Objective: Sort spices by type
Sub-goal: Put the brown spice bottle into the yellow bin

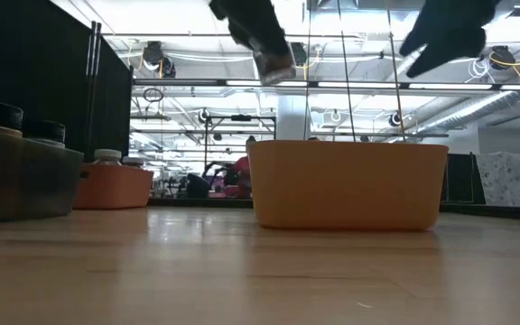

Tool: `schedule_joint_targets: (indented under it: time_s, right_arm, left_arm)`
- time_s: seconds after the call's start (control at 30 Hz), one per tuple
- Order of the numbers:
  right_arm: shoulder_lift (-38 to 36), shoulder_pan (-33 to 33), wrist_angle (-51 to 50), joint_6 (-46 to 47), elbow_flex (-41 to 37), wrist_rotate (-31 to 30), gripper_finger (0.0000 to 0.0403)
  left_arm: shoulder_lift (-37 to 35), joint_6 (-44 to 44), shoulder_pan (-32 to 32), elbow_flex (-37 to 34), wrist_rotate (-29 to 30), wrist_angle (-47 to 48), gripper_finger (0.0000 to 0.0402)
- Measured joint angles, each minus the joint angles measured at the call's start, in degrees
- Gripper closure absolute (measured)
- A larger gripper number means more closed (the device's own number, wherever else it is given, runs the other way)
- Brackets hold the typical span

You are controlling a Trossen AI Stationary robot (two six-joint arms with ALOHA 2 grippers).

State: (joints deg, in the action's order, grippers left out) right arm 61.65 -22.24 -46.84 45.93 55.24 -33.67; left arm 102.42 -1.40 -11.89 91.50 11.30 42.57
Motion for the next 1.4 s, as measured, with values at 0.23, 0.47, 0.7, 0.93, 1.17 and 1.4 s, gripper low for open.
schedule_joint_targets:
  time_s: [0.23,0.47,0.7,0.93,1.17,1.4]
  right_arm:
    - [-0.55,0.0,-3.04,2.64,0.02,-1.77,0.0103]
    - [-0.55,0.0,-2.64,1.59,0.02,-2.32,0.0103]
    - [-0.55,0.0,-3.47,1.42,0.04,-2.25,0.0103]
    - [-0.53,0.0,-4.18,1.4,0.04,-2.16,0.0103]
    - [-0.53,0.0,-4.32,1.39,0.04,-2.14,0.0103]
    - [-0.53,0.0,-4.34,1.17,0.04,-2.15,0.0103]
  left_arm:
    - [4.61,2.42,2.49,2.61,-0.54,-0.83,0.0206]
    - [11.95,7.5,4.12,11.87,-0.75,4.05,0.0206]
    - [16.86,11.74,4.87,17.28,-3.83,7.72,0.0206]
    - [20.53,7.52,5.57,17.35,-3.97,4.32,0.0206]
    - [22.01,5.05,5.67,17.35,-3.97,2.27,0.0206]
    - [23.69,4.69,5.82,17.31,-3.75,3.89,0.0206]
